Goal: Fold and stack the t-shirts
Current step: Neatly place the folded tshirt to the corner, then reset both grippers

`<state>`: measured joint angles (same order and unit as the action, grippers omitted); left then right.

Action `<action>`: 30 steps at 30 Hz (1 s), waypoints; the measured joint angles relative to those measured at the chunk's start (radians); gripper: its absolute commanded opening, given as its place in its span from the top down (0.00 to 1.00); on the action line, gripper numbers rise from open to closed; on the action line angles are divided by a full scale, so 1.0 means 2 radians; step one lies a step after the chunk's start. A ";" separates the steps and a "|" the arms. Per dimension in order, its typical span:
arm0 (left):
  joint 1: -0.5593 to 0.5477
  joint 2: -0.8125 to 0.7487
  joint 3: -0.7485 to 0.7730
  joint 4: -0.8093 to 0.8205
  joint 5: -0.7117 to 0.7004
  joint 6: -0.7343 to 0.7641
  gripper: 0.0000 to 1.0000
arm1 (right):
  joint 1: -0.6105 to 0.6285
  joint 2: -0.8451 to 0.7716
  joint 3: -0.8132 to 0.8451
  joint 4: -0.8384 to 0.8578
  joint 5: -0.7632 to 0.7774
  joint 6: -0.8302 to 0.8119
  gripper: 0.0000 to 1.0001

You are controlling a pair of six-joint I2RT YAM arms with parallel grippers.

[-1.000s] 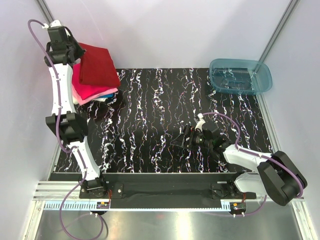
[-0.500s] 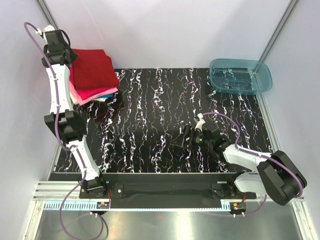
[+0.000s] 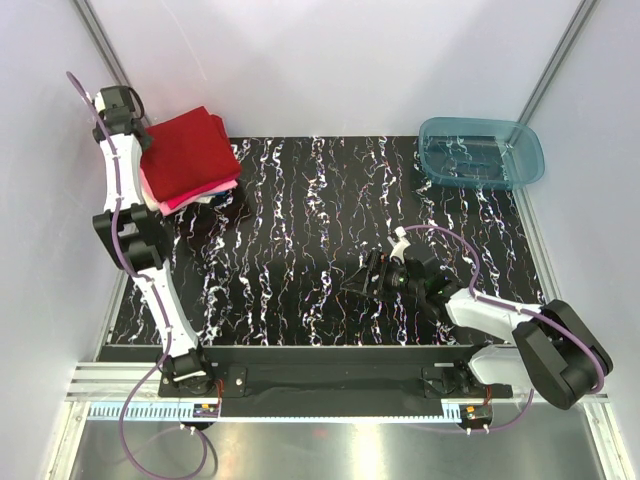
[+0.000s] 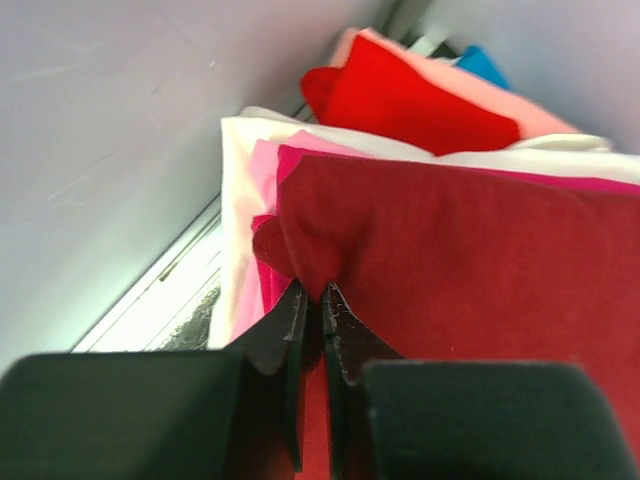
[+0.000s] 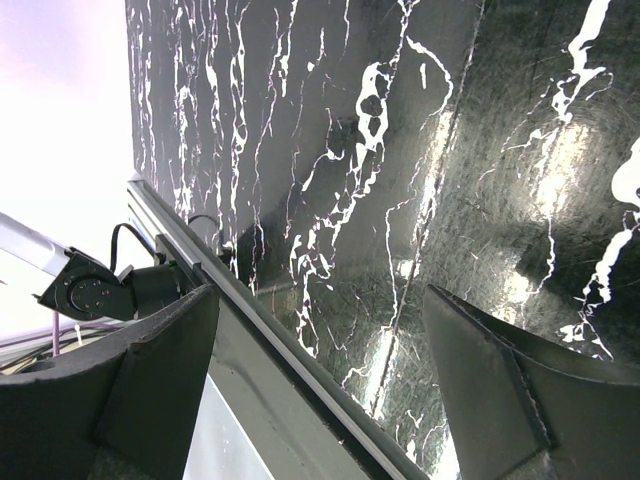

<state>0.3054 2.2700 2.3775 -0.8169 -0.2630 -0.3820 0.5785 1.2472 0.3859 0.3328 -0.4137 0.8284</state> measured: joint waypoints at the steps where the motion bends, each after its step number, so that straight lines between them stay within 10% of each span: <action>1: 0.002 0.004 0.000 -0.001 -0.002 0.001 0.87 | 0.000 0.001 0.000 0.000 0.000 0.000 0.10; 8: 0.011 0.012 0.000 -0.004 -0.004 0.005 0.55 | -0.002 0.006 0.000 0.001 0.000 0.002 0.10; 14: 0.014 0.007 -0.003 -0.009 -0.001 -0.001 0.01 | -0.002 0.006 0.000 0.002 0.000 0.003 0.10; 30: 0.014 -0.127 -0.118 -0.017 0.014 -0.063 0.01 | -0.002 0.006 0.000 0.003 0.000 0.003 0.10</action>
<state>0.3332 2.0163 2.1407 -0.8516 -0.2340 -0.5072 0.5739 1.2598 0.3859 0.3393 -0.4141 0.8349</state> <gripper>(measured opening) 0.985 0.895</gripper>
